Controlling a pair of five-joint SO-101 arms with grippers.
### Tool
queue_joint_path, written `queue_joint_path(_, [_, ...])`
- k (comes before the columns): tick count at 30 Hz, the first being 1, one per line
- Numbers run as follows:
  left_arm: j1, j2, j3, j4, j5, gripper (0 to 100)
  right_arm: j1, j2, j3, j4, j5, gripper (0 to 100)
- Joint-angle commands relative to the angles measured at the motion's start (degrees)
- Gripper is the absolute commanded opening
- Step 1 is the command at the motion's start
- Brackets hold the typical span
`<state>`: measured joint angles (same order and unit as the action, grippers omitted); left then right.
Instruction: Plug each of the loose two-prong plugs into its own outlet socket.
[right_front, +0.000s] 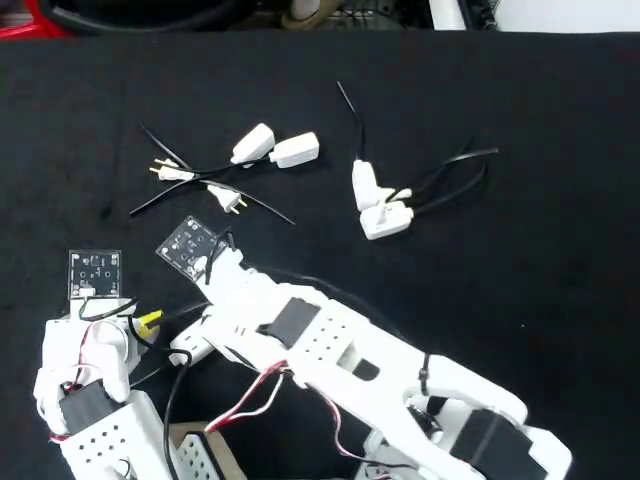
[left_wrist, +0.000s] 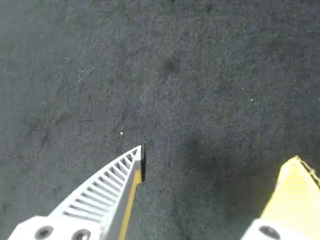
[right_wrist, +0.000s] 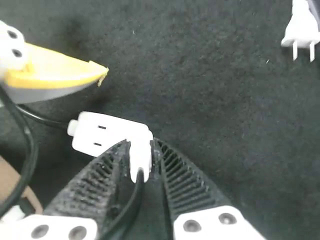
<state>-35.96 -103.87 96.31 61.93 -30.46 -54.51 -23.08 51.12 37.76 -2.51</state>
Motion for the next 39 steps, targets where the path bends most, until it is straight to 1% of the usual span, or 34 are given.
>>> queue_joint_path(1, [-0.4,-0.62,1.01,-0.62,0.97,40,-1.49,-3.91,-1.19,-1.05,-2.29,1.2])
queue_joint_path(4, [-0.57,-0.62,1.01,-0.62,0.97,40,-4.22,-1.8,1.01,-5.63,-3.43,1.3])
queue_joint_path(7, [-0.66,-0.62,1.01,-0.62,0.97,40,-4.92,1.8,0.66,-6.51,-3.6,1.2])
queue_joint_path(13, [-0.66,-0.62,1.01,-0.62,0.97,40,-1.23,4.18,-1.19,-3.52,-6.95,1.2])
queue_joint_path(17, [-0.57,-0.62,1.01,-0.62,0.97,40,1.49,4.62,-0.84,-3.43,-8.7,1.2])
queue_joint_path(27, [-0.4,-0.62,1.01,-0.79,0.97,40,0.53,4.88,-0.48,-2.64,-9.32,1.2])
queue_joint_path(30, [-0.4,-0.62,1.01,-0.7,0.97,40,-0.53,8.84,-0.92,-4.22,-8.7,1.4])
queue_joint_path(32, [-0.48,-0.62,1.01,-0.7,0.97,40,-1.23,14.29,-2.42,-5.71,-6.77,1.3])
queue_joint_path(36, [-0.66,-0.62,1.01,-0.7,0.97,40,-3.16,20.79,-11.38,4.48,-6.07,1.2])
queue_joint_path(37, [-0.66,-0.62,1.01,-0.7,0.97,40,-3.08,21.32,-12.18,5.45,-5.98,1.2])
queue_joint_path(39, [-0.66,-0.62,1.01,-0.7,0.97,40,-0.35,20.97,-12.7,6.59,-5.27,1.2])
